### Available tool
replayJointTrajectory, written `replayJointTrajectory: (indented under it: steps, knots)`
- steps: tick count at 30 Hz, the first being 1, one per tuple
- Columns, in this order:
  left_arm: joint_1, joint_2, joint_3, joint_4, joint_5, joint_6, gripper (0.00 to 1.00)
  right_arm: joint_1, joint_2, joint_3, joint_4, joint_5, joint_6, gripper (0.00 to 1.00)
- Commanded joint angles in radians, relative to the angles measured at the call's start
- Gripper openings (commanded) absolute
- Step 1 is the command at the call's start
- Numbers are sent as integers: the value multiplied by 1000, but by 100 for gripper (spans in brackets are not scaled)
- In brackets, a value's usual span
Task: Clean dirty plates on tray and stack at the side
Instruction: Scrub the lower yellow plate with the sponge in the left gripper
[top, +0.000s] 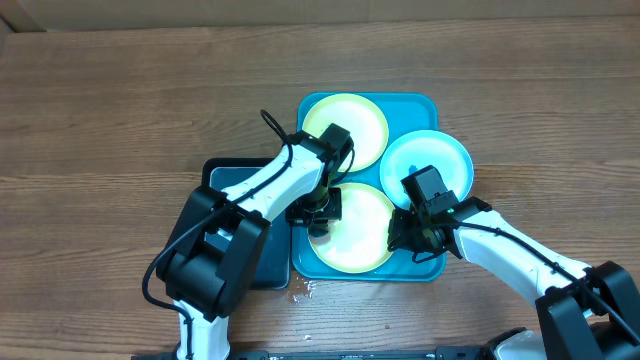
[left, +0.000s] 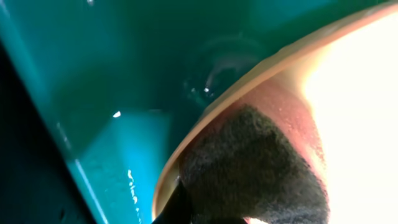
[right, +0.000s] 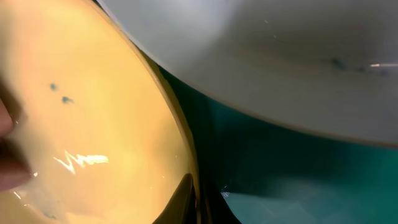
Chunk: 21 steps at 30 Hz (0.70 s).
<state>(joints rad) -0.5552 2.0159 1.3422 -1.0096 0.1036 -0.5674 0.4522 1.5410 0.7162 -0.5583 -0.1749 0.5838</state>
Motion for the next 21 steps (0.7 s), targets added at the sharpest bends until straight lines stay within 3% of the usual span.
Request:
replayJointTrajectory:
  steps: [1,11,21]
  knots:
    - [16,43,-27,80,9,64,4,-5,19,-23,-20,69,-4,4]
    - [-17,45,-31,239,422,66,4,-5,19,-23,-20,69,-4,4]
    - [-85,102,-31,294,429,43,5,-5,19,-23,-24,69,-4,4]
